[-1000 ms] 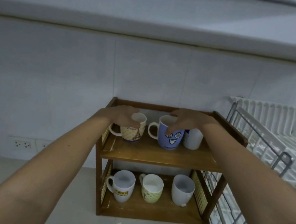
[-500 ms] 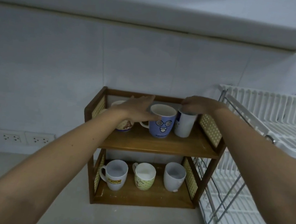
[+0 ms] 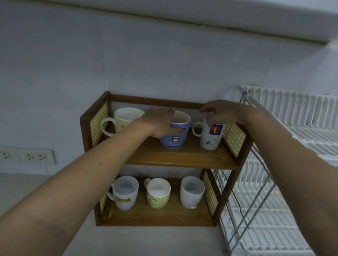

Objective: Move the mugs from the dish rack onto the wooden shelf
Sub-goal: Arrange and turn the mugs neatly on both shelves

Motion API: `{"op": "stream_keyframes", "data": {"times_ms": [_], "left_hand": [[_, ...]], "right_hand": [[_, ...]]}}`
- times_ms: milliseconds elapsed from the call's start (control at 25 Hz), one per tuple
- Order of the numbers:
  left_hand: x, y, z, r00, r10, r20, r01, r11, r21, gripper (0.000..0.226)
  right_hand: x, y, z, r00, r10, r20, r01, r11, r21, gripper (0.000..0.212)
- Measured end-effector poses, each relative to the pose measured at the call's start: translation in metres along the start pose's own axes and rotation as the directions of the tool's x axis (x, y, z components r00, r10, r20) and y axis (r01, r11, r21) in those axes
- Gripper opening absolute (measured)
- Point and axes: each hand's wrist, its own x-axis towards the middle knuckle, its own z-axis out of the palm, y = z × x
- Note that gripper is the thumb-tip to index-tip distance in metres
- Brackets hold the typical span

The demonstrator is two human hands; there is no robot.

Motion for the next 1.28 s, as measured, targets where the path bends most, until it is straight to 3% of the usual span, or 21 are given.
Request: {"op": "stream_keyframes", "data": {"times_ms": [200, 600, 800, 880, 920, 1000, 1080, 1120, 1200, 1280], "left_hand": [[0.000, 0.001, 0.002, 1.000, -0.003, -0.007, 0.003, 1.000, 0.013, 0.088], [-0.002, 0.003, -0.001, 1.000, -0.007, 0.000, 0.007, 1.000, -0.002, 0.089], [-0.017, 0.003, -0.002, 1.000, -0.010, -0.012, 0.010, 0.999, 0.030, 0.091], [-0.037, 0.004, 0.002, 0.995, -0.032, -0.091, 0.030, 0.999, -0.026, 0.087], [-0.051, 0.003, 0.006, 0.986, -0.045, -0.162, 0.036, 0.998, -0.060, 0.083], [-0.090, 0.000, 0.023, 0.922, -0.039, -0.384, 0.004, 0.996, -0.092, 0.065], [-0.136, -0.005, 0.048, 0.800, 0.044, -0.598, -0.131, 0.986, -0.103, 0.043], [-0.157, -0.010, 0.062, 0.751, 0.088, -0.655, -0.196, 0.976, -0.093, 0.035], [-0.189, -0.018, 0.092, 0.764, 0.127, -0.633, -0.220, 0.973, -0.071, 0.029], [-0.205, -0.027, 0.115, 0.862, 0.046, -0.505, -0.123, 0.985, -0.122, 0.027]], "right_hand": [[0.003, 0.003, 0.002, 0.997, 0.073, 0.004, -0.069, 0.962, -0.264, 0.077], [0.001, 0.004, -0.002, 0.999, -0.022, 0.042, 0.030, 0.981, -0.191, 0.071], [-0.007, 0.000, 0.010, 0.998, 0.054, 0.044, -0.041, 0.966, -0.256, 0.077], [-0.021, -0.011, 0.021, 0.997, 0.034, -0.071, -0.044, 0.989, -0.140, 0.074], [-0.031, -0.019, 0.031, 0.981, 0.003, -0.194, -0.013, 0.999, -0.052, 0.069], [-0.056, -0.034, 0.062, 0.859, -0.063, -0.508, 0.110, 0.992, 0.062, 0.053], [-0.086, -0.051, 0.105, 0.688, -0.126, -0.715, 0.249, 0.966, 0.069, 0.036], [-0.100, -0.057, 0.129, 0.633, -0.169, -0.756, 0.305, 0.952, 0.042, 0.029], [-0.121, -0.067, 0.176, 0.601, -0.234, -0.764, 0.362, 0.932, -0.001, 0.017], [-0.124, -0.072, 0.218, 0.698, -0.230, -0.678, 0.342, 0.939, 0.034, 0.011]]}}
